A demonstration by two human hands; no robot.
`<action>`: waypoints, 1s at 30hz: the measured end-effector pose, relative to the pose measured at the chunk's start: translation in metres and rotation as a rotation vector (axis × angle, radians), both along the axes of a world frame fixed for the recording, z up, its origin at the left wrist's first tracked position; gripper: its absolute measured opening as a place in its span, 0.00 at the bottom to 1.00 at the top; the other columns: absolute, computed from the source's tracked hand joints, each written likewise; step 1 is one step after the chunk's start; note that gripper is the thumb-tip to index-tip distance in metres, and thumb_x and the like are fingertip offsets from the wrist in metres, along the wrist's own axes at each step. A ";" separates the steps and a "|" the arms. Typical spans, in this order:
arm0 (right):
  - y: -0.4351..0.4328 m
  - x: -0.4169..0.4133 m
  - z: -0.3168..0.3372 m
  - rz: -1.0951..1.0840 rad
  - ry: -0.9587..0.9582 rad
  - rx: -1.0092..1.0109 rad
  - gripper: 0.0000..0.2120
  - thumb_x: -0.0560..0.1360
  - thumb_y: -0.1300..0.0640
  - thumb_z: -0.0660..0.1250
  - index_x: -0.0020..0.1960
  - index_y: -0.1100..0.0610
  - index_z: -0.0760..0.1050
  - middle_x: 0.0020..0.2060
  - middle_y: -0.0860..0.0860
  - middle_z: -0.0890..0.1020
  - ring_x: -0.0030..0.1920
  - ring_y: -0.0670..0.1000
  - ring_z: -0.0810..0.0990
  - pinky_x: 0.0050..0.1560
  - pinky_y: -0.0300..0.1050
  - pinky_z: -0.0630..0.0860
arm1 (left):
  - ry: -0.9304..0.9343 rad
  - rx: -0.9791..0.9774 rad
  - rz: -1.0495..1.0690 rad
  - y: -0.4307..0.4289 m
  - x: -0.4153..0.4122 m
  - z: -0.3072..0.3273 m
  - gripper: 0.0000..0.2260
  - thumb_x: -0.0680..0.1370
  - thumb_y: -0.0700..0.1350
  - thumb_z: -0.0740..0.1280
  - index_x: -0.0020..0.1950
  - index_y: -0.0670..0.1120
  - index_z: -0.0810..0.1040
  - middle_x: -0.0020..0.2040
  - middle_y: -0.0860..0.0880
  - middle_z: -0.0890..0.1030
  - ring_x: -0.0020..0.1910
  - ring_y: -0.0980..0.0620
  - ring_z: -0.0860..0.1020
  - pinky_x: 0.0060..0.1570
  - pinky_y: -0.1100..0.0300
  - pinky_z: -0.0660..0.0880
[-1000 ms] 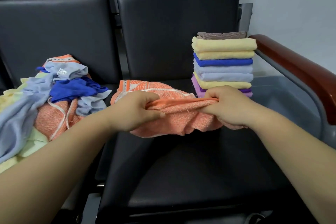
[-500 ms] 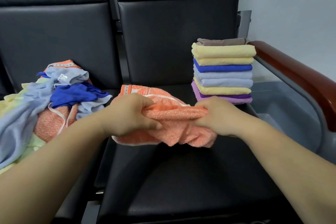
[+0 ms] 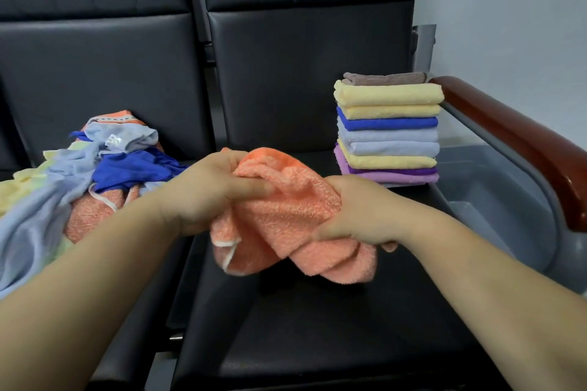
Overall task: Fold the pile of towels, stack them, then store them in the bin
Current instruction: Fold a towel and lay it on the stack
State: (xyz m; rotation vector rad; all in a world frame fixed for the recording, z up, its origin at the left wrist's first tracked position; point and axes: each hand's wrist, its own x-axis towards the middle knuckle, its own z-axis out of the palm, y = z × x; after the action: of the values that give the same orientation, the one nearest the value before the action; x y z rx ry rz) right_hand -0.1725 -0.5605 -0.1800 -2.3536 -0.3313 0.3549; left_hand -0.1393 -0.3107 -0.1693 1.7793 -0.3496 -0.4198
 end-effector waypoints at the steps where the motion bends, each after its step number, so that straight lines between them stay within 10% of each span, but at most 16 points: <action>1: 0.000 0.001 0.001 -0.027 -0.049 -0.052 0.10 0.72 0.53 0.79 0.46 0.52 0.78 0.35 0.43 0.81 0.30 0.36 0.78 0.28 0.30 0.70 | -0.124 0.210 -0.050 0.000 -0.001 0.002 0.18 0.66 0.48 0.80 0.54 0.48 0.84 0.51 0.45 0.87 0.52 0.47 0.85 0.54 0.49 0.81; 3: -0.001 0.003 -0.001 -0.069 -0.108 -0.091 0.12 0.74 0.55 0.75 0.38 0.56 0.73 0.29 0.45 0.75 0.26 0.42 0.72 0.28 0.36 0.66 | -0.299 0.606 -0.114 -0.002 -0.002 0.001 0.21 0.61 0.59 0.81 0.47 0.50 0.83 0.43 0.52 0.86 0.45 0.53 0.85 0.49 0.51 0.82; 7: -0.006 0.011 -0.005 -0.130 -0.118 0.058 0.09 0.74 0.54 0.74 0.40 0.57 0.78 0.33 0.46 0.81 0.36 0.46 0.79 0.42 0.48 0.77 | -0.305 0.693 -0.149 0.001 0.002 -0.001 0.14 0.69 0.58 0.79 0.42 0.50 0.82 0.39 0.56 0.85 0.41 0.57 0.83 0.47 0.55 0.81; 13: -0.006 0.012 -0.004 -0.099 0.005 0.541 0.13 0.74 0.63 0.77 0.58 0.56 0.83 0.51 0.53 0.88 0.54 0.53 0.87 0.61 0.59 0.82 | -0.105 0.151 0.104 0.001 0.003 -0.014 0.20 0.66 0.59 0.74 0.54 0.51 0.85 0.55 0.45 0.86 0.56 0.42 0.84 0.57 0.36 0.80; 18: -0.005 0.009 -0.010 0.002 0.092 0.074 0.22 0.67 0.51 0.83 0.58 0.44 0.80 0.51 0.43 0.87 0.52 0.45 0.86 0.57 0.49 0.83 | 0.009 -0.179 0.119 -0.009 0.002 -0.010 0.19 0.72 0.43 0.73 0.61 0.39 0.80 0.57 0.38 0.84 0.58 0.39 0.83 0.60 0.42 0.80; 25: -0.006 0.016 -0.002 -0.158 -0.178 -0.042 0.12 0.69 0.59 0.76 0.33 0.53 0.74 0.26 0.43 0.76 0.31 0.47 0.74 0.36 0.48 0.73 | -0.255 0.605 -0.160 -0.007 -0.007 0.001 0.11 0.66 0.55 0.82 0.44 0.58 0.84 0.43 0.53 0.86 0.45 0.54 0.85 0.51 0.46 0.82; 30: -0.005 0.010 -0.002 -0.105 -0.081 0.202 0.08 0.72 0.54 0.79 0.49 0.52 0.85 0.43 0.48 0.88 0.45 0.48 0.87 0.53 0.51 0.84 | -0.232 0.553 -0.077 0.010 -0.001 0.002 0.14 0.65 0.63 0.75 0.42 0.55 0.83 0.38 0.43 0.84 0.31 0.46 0.81 0.32 0.52 0.78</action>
State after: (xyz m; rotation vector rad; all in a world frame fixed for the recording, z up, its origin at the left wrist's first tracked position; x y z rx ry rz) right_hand -0.1622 -0.5650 -0.1816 -2.1806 -0.2671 0.1677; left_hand -0.1403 -0.3006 -0.1669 2.3701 -0.5002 -0.3882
